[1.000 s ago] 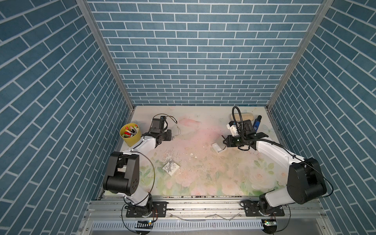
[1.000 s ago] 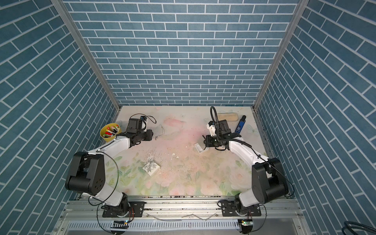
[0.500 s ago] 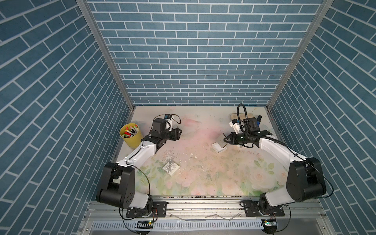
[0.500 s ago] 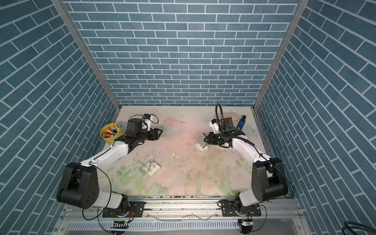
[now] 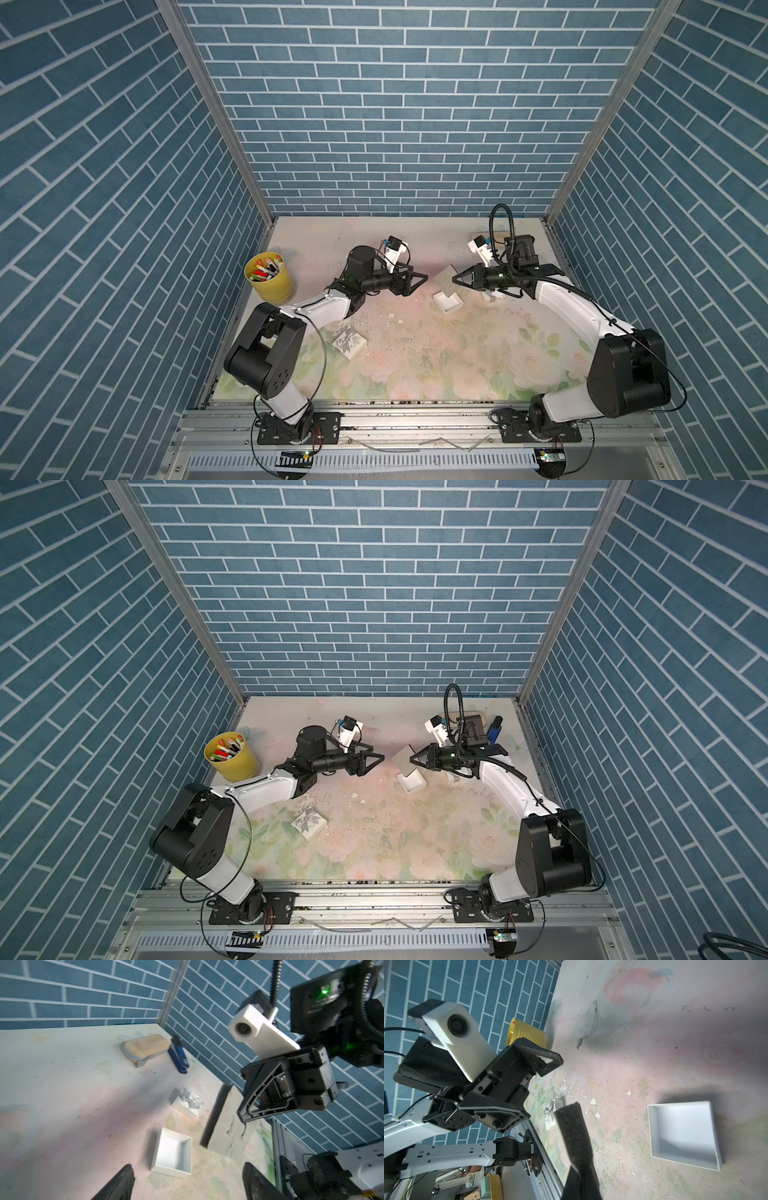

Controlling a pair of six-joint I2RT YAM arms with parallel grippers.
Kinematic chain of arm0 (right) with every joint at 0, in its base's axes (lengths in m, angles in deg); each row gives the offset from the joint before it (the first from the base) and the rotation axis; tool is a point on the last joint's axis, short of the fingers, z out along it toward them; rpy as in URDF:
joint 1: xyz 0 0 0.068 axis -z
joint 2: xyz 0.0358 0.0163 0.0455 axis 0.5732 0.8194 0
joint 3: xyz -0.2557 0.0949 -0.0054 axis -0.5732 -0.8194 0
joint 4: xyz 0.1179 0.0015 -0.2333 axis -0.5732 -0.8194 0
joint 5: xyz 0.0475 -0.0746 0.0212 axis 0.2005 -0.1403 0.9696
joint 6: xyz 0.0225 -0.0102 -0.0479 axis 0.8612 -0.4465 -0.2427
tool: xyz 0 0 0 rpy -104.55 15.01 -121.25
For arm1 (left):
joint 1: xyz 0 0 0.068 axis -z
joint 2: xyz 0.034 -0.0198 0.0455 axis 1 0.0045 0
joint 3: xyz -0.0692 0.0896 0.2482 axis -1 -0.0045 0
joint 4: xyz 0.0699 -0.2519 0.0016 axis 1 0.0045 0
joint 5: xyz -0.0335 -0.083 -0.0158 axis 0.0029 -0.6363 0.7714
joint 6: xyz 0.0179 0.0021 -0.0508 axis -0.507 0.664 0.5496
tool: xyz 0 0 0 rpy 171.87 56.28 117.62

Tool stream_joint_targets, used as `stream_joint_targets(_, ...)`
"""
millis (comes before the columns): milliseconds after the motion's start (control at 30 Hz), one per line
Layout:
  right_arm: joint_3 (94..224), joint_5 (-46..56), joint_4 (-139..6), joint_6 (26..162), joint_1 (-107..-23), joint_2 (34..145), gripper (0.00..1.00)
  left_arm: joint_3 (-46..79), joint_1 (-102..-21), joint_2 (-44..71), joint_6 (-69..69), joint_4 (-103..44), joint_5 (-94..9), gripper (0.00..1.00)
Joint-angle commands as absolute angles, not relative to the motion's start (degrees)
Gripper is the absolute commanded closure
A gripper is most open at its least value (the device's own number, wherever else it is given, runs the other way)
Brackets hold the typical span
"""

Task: Take the necklace out of the lift-off lid jewelry box
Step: Place the inner lining in the jewelry box.

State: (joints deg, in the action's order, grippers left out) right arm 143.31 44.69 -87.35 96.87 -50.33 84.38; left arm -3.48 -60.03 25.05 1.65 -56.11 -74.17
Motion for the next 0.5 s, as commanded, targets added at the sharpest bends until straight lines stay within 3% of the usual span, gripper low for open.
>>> stream_joint_targets(0,144.5,48.8,-86.0,94.5,-50.3,82.6,1.0,-0.4,-58.7,26.6,1.9,-59.2,-77.6,0.16)
stream_joint_targets(33,144.6,48.8,-86.1,94.5,-50.3,82.6,1.0,0.5,-58.6,27.1,0.9,-56.8,-77.2,0.12)
stream_joint_targets(133,144.9,48.8,-87.2,93.6,-50.3,82.6,1.0,2.3,-58.4,28.2,-0.7,-53.7,-77.7,0.11)
stream_joint_targets(467,145.3,49.8,-86.2,93.6,-50.3,81.9,1.0,4.6,-58.5,33.2,4.7,-59.3,-85.2,0.34)
